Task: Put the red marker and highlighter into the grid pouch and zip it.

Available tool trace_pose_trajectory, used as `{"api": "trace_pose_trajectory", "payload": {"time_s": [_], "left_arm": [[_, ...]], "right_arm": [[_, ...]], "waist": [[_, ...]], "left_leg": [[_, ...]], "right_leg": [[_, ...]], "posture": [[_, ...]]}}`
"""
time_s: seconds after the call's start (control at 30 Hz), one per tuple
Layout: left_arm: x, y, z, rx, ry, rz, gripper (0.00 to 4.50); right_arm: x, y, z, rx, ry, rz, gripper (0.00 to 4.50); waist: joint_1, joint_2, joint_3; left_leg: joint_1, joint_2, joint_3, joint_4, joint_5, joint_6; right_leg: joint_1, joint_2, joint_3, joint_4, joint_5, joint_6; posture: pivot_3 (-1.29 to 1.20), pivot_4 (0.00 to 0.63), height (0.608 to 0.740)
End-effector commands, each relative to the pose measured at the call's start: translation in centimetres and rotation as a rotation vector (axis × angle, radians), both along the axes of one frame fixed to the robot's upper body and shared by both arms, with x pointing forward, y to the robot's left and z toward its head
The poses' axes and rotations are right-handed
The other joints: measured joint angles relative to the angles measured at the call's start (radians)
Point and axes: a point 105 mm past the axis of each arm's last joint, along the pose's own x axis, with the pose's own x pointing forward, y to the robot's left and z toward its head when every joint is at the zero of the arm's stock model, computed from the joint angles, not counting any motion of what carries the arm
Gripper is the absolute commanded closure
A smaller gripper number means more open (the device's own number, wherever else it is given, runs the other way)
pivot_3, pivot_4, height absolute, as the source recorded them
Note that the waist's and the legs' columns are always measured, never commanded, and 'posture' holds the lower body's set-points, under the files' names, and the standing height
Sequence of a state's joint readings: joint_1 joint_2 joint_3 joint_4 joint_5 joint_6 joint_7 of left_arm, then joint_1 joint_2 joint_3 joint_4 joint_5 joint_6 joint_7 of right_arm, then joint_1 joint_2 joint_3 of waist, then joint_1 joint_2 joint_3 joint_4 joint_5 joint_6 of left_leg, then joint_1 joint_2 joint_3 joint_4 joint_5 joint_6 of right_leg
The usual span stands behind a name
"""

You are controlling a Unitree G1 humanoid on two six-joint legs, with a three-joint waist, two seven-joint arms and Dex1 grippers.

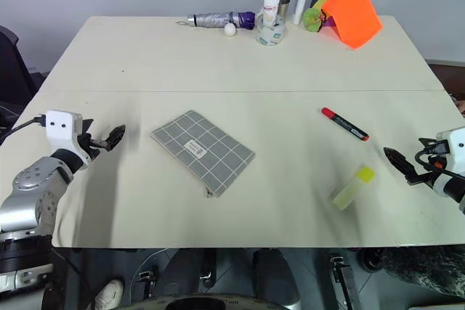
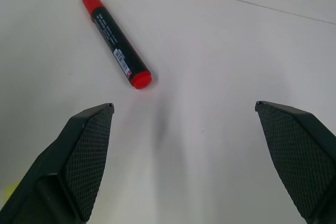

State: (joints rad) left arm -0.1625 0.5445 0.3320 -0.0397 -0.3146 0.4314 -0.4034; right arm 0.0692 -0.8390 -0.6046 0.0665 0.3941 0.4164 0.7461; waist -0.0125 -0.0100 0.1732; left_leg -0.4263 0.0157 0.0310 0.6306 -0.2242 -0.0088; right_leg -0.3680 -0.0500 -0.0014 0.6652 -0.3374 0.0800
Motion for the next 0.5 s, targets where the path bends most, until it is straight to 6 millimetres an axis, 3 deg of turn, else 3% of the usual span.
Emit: {"api": "trace_pose_trajectory", "payload": {"time_s": [0.03,0.23,0.33,0.5], "left_arm": [[0.1,0.2,1.3,0.011,-0.049,0.006,0.0],[-0.1,-0.1,1.4,0.015,-0.052,-0.011,0.0],[0.0,-0.1,1.4,0.032,-0.061,-0.009,0.0],[0.2,-0.7,1.3,0.077,-0.066,-0.035,0.0]], "right_arm": [[0.4,0.0,1.1,-0.024,-0.047,0.001,0.02],[1.9,2.1,2.4,-0.027,-0.098,0.078,0.02],[2.7,4.4,3.1,-0.012,-0.12,0.151,0.02],[3.3,10.6,3.3,0.033,-0.109,0.355,0.02]], "waist": [[0.0,0.0,0.0],[0.001,0.0,0.0],[0.0,0.0,0.0],[0.001,0.0,0.0]], "left_leg": [[0.0,0.0,0.0,0.0,0.0,0.0],[0.0,0.0,0.0,0.0,0.0,0.0],[0.0,0.0,0.0,0.0,0.0,0.0],[0.0,0.0,0.0,0.001,0.0,0.0]], "right_leg": [[0.0,0.0,0.0,0.0,0.0,0.0],[0.0,0.0,0.0,0.0,0.0,0.0],[0.0,0.0,0.0,0.0,0.0,0.0],[0.0,0.001,0.0,0.001,0.0,0.0]], "posture": [[0.0,0.15,0.74],[0.0,0.15,0.74],[0.0,0.15,0.74],[0.0,0.15,0.74]]}}
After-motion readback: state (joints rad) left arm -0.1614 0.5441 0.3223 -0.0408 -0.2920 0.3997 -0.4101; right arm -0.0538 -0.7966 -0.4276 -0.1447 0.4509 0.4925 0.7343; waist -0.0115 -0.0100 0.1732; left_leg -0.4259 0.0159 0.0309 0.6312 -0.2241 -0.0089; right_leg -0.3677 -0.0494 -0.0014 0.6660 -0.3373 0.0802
